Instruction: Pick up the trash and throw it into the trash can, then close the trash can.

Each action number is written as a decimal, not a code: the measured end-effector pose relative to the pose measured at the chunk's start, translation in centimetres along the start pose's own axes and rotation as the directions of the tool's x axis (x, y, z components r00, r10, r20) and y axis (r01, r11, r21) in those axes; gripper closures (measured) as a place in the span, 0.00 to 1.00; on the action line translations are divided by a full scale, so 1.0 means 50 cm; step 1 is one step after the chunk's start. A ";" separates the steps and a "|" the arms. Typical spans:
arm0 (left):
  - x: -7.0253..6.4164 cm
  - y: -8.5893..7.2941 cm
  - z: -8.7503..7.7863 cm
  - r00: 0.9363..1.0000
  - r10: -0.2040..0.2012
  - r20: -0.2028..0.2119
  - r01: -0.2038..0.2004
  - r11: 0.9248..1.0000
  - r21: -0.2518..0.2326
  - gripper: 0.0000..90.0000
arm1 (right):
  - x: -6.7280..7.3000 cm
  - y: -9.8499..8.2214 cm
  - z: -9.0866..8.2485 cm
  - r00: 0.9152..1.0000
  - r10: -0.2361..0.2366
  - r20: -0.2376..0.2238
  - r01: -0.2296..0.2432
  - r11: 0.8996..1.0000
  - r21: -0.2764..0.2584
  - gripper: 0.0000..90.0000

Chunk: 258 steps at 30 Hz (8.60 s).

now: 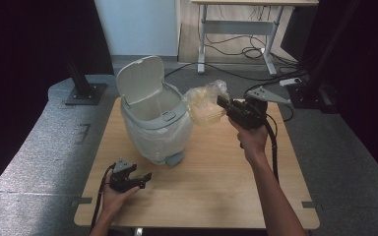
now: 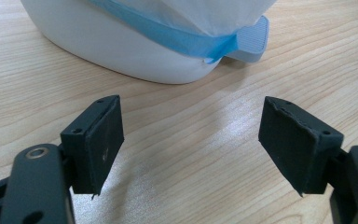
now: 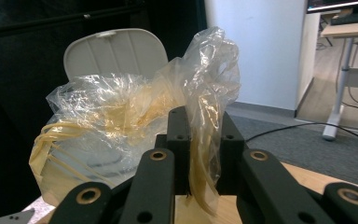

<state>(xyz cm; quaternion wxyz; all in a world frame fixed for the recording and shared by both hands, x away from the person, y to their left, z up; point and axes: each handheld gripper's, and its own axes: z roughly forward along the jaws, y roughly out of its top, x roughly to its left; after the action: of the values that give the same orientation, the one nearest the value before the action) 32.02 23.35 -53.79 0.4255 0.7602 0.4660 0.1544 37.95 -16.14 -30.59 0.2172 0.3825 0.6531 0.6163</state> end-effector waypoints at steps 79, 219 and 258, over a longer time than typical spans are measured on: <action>0.001 0.002 -0.003 1.000 0.001 0.011 -0.001 1.000 -0.006 0.24 | 0.082 0.054 0.157 0.998 -0.042 -0.054 0.044 0.998 0.047 0.88; -0.012 0.101 -0.131 0.998 0.002 0.067 0.011 0.981 -0.193 0.17 | -0.141 -0.360 -0.165 0.988 -0.033 0.153 0.002 0.980 0.200 0.39; 0.025 0.300 -0.194 0.998 0.061 0.010 -0.055 0.952 -0.300 0.19 | -0.166 -0.408 -0.180 0.980 0.021 0.199 -0.070 0.967 0.245 0.40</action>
<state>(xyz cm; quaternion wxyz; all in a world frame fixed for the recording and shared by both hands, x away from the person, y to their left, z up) 35.21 26.22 -36.39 0.5356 0.7016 0.4107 0.2286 31.52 -27.20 -50.63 0.2159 0.4803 0.6923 0.4934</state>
